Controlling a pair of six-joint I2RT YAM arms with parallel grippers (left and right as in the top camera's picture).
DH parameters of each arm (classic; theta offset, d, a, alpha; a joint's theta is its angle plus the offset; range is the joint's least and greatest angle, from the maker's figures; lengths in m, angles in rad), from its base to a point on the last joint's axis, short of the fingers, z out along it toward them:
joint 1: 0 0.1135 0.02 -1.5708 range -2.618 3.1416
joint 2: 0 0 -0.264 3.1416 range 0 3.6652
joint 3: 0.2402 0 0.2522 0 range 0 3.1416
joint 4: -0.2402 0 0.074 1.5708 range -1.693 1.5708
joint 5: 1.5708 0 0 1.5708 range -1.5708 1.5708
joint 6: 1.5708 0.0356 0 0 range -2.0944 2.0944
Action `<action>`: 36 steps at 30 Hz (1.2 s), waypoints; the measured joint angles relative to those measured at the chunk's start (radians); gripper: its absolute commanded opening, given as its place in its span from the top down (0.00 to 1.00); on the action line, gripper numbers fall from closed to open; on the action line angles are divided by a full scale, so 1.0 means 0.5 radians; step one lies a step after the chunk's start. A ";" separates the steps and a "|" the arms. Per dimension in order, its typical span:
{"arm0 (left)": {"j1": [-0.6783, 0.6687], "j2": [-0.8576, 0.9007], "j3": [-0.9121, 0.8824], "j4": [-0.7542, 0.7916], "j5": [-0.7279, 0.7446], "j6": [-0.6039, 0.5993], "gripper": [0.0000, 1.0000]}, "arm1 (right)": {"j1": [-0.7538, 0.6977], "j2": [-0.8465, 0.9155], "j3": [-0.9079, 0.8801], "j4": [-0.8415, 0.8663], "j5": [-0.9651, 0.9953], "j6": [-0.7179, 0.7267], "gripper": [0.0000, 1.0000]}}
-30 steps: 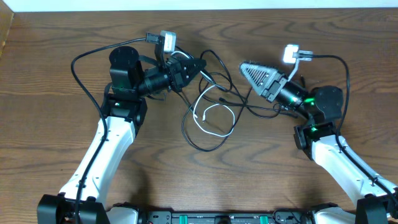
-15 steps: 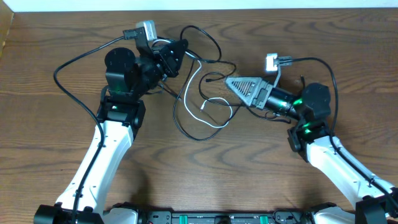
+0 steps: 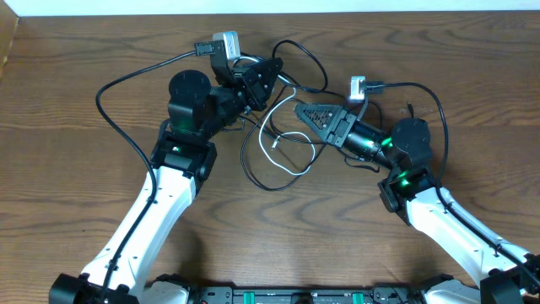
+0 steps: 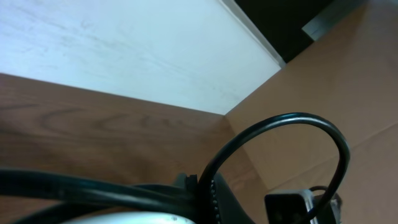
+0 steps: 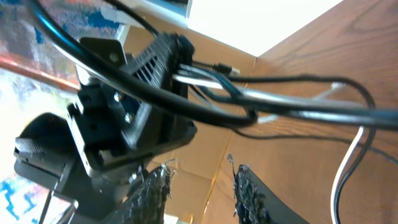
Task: Untangle cables
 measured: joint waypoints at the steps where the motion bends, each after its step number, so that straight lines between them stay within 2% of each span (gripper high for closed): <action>1: -0.004 0.000 0.000 -0.005 0.000 0.000 0.93 | 0.000 0.000 0.000 0.019 0.021 0.007 0.69; 9: -0.109 0.000 0.000 -0.008 0.009 0.000 0.92 | -0.001 0.000 0.000 0.090 0.146 0.026 0.73; 18: -0.153 0.000 0.000 0.002 0.027 -0.103 0.93 | -0.037 0.000 0.000 0.077 0.169 0.026 0.73; 24: -0.153 0.000 0.000 0.007 0.101 -0.142 0.92 | -0.074 0.000 0.000 0.073 0.177 0.025 0.69; 28: -0.153 0.000 0.000 0.009 0.164 -0.156 0.93 | -0.083 0.000 0.000 0.038 0.197 0.018 0.76; 36: -0.153 0.000 0.000 0.018 0.250 -0.175 0.93 | -0.085 0.000 0.000 0.030 0.227 0.018 0.78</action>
